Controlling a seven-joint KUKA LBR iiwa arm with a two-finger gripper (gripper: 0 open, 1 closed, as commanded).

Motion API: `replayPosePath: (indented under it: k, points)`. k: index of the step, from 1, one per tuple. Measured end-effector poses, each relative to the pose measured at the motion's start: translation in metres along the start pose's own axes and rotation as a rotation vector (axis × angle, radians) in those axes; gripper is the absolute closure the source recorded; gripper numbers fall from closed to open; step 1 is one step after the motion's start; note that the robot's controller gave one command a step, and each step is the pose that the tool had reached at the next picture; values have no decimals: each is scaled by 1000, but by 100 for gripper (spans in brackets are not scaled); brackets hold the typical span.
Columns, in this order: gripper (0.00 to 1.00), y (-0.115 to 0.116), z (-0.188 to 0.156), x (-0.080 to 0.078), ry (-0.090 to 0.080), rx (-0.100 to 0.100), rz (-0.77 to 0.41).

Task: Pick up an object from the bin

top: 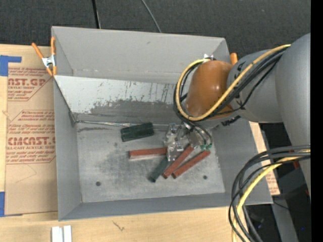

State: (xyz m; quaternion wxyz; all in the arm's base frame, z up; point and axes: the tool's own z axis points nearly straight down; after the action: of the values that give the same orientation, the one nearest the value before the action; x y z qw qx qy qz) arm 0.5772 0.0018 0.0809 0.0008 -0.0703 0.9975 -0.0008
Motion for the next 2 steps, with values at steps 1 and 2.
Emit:
replayPosePath:
  k: [1, 2]
  points:
    - [100, 14, -146, 4, -4, -1, 21]
    - [100, 14, -145, 4, -2, -1, 21]
